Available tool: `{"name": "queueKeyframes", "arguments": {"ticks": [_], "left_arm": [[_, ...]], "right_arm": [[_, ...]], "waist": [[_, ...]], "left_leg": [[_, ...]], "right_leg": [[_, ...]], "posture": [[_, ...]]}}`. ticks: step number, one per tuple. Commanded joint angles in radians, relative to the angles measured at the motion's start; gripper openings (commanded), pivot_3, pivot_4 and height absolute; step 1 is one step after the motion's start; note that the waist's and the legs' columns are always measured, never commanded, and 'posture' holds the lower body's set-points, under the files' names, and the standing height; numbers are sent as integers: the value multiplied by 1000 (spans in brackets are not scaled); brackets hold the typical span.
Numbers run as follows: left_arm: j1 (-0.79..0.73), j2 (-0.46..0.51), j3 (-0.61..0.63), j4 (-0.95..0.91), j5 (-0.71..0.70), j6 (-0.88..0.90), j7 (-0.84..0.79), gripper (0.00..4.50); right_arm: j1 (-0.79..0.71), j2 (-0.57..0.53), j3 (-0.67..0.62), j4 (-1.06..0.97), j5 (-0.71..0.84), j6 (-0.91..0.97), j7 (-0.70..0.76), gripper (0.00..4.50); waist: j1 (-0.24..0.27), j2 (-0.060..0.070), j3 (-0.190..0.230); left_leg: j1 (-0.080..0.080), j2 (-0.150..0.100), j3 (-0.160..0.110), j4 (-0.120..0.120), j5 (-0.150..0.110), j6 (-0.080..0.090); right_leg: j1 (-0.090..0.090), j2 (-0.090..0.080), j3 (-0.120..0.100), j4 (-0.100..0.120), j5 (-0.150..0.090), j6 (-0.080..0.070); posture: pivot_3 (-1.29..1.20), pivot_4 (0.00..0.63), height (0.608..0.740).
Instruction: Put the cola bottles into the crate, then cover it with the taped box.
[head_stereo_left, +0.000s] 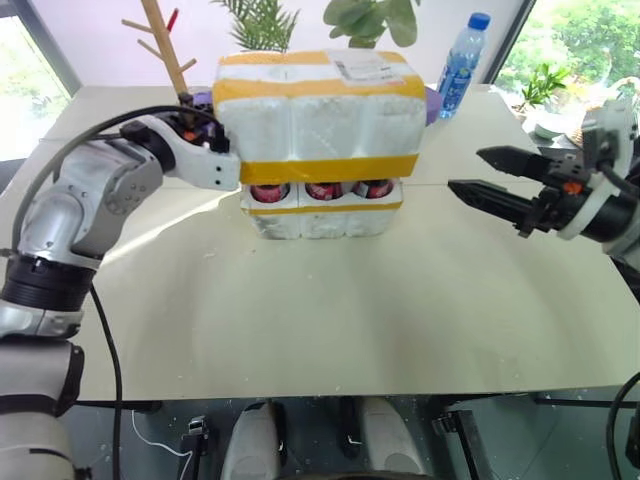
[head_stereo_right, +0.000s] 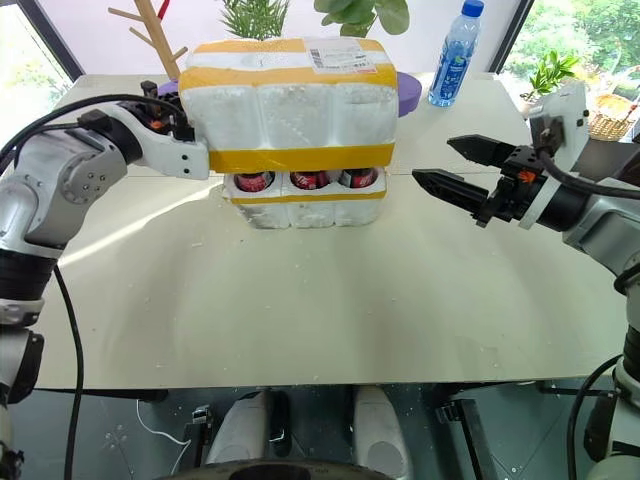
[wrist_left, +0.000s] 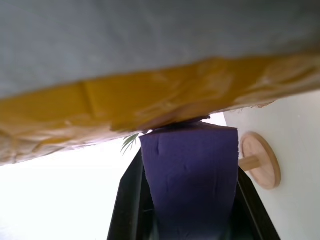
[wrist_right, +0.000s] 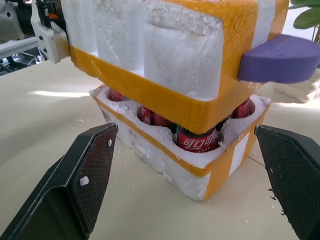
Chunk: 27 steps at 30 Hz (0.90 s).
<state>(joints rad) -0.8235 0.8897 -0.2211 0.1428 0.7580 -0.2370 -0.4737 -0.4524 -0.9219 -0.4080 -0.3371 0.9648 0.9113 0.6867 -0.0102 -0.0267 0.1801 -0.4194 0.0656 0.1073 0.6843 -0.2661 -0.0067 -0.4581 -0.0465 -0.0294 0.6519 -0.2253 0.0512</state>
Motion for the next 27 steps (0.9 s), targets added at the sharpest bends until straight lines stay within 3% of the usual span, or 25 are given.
{"name": "queueKeyframes", "arguments": {"ticks": [1,3,9,12,14,16,18,20,23,27], "left_arm": [[22,11,27,-10,-23,-16,13,2698],[56,21,42,-28,-52,-25,-1,3731],[242,83,152,-149,-140,-40,4,3731],[386,73,288,-258,-332,27,-70,3731],[457,38,393,-345,-512,201,-174,3731],[499,13,485,-457,-726,564,-311,3731],[470,6,582,-528,-980,910,-400,3731],[437,41,652,-529,-1159,1116,-479,3731],[465,176,712,-514,-1390,1219,-738,3731],[410,261,639,-411,-1419,1175,-805,3731]], "right_arm": [[-19,5,-12,-36,21,-2,-17,4500],[-18,6,-9,-38,22,-4,-21,4500],[-10,9,-5,-35,13,-9,-30,4500],[18,4,-16,-40,7,-12,-24,4500],[36,-5,-21,-35,-1,-14,-15,4500],[55,-22,-21,-24,-21,-26,8,4500],[58,-41,-14,2,-44,-38,39,4500],[49,-60,4,30,-74,-53,73,4500],[2,-92,60,104,-113,-75,150,4500],[-66,-97,130,180,-172,-118,220,4500]], "waist": [[0,0,0],[0,0,0],[-1,0,0],[-1,0,0],[0,0,0],[2,0,0],[3,0,0],[2,0,0],[-6,-1,0],[-5,0,0]], "left_leg": [[0,0,0,0,0,0],[0,0,0,0,0,0],[0,1,0,0,0,0],[0,1,0,0,0,0],[0,1,0,0,0,0],[0,1,-1,0,0,0],[0,1,-1,0,0,0],[0,0,-2,0,0,0],[3,0,-3,0,0,0],[9,0,-3,-3,0,0]], "right_leg": [[0,0,0,0,0,0],[0,0,0,0,0,0],[0,0,0,0,0,0],[0,-1,0,0,0,0],[0,-1,0,0,0,0],[0,-1,0,0,0,0],[1,-1,-1,0,0,0],[1,-1,-1,0,0,0],[3,0,-1,-1,0,0],[8,1,0,-1,-1,-1]], "posture": [[0,150,740],[0,150,740],[0,150,740],[0,150,740],[0,150,740],[0,150,740],[0,150,740],[0,150,740],[0,150,740],[0,150,740]]}}
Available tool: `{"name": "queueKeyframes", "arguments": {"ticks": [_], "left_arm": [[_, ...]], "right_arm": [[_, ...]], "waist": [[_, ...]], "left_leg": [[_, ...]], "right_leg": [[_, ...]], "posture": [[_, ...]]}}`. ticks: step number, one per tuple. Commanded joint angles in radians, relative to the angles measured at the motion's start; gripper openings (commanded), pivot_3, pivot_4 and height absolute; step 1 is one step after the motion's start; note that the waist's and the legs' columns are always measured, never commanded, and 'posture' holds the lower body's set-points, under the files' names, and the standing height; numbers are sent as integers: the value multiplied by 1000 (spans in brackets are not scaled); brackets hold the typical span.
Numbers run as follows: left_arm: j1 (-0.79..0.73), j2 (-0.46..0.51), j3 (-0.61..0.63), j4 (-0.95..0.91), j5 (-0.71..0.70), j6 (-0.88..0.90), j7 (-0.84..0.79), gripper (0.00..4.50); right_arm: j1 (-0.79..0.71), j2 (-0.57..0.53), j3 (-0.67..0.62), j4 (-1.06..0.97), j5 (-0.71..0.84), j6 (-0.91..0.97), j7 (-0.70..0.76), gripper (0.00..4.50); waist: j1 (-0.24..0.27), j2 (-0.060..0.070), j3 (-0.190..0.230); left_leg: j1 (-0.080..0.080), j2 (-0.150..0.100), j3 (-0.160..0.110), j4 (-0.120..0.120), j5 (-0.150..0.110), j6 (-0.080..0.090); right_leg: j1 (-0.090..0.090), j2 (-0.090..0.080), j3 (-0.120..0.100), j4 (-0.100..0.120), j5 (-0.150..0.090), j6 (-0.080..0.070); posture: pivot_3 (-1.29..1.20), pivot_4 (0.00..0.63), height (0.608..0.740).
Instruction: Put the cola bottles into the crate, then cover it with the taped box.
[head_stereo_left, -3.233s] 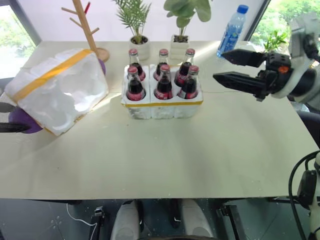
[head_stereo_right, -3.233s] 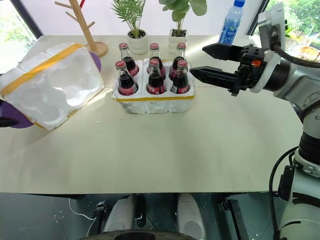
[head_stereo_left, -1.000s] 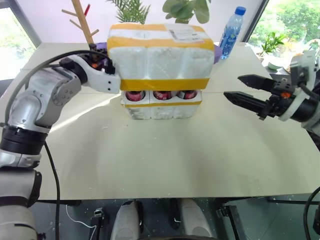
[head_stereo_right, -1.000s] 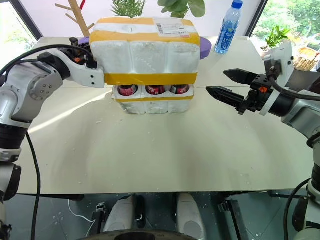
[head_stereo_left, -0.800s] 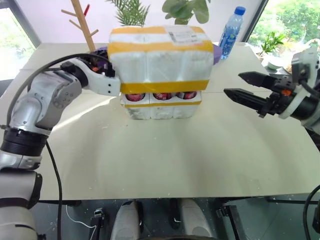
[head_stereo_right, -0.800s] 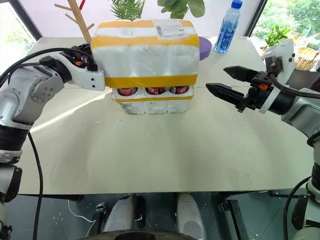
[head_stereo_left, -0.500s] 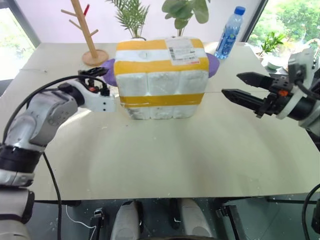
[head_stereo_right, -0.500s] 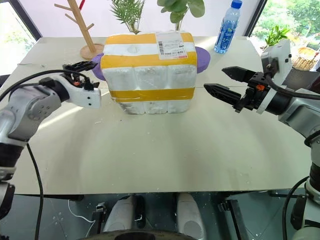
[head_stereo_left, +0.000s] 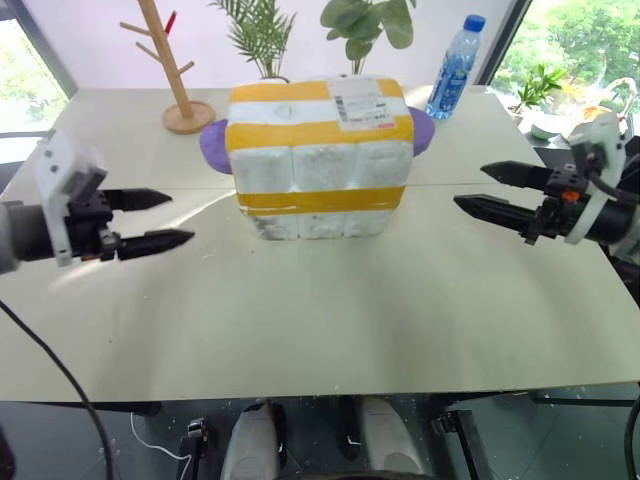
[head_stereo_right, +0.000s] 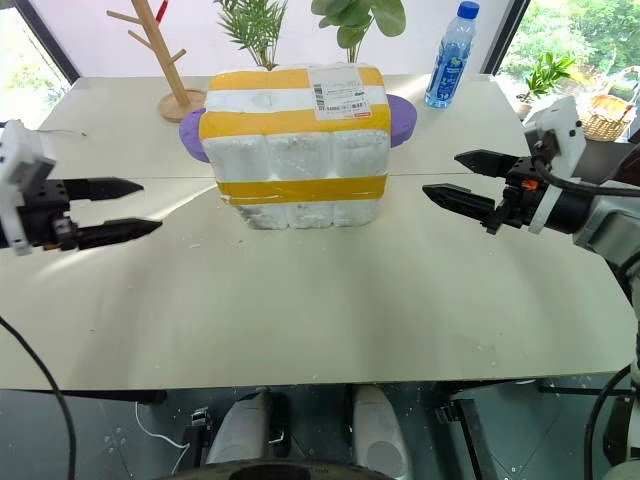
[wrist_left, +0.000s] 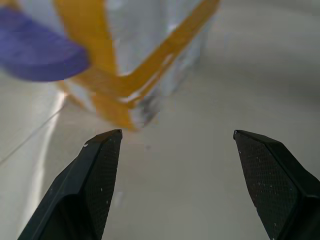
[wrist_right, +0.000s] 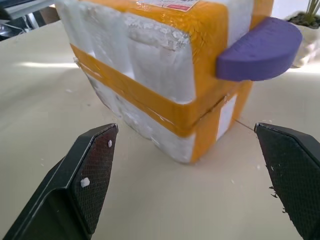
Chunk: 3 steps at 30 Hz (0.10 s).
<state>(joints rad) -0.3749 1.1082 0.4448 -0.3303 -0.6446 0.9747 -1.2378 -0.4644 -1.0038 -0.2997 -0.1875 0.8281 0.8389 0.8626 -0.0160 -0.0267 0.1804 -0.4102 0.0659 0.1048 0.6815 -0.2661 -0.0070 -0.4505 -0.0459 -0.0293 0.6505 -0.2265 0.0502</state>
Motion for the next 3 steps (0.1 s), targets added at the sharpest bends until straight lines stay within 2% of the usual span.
{"name": "queueKeyframes", "arguments": {"ticks": [1,3], "left_arm": [[-50,51,-53,87,1,-64,-39,3731],[-77,52,-108,141,49,-129,-20,3731]], "right_arm": [[-68,-12,32,45,-44,-51,55,4500],[-82,-10,45,60,-55,-58,84,4500]], "waist": [[1,0,0],[2,0,0]], "left_leg": [[1,0,0,0,0,0],[2,0,1,-1,0,0]], "right_leg": [[1,0,0,0,0,-1],[2,0,0,0,-1,-2]], "posture": [[0,150,740],[0,150,740]]}}
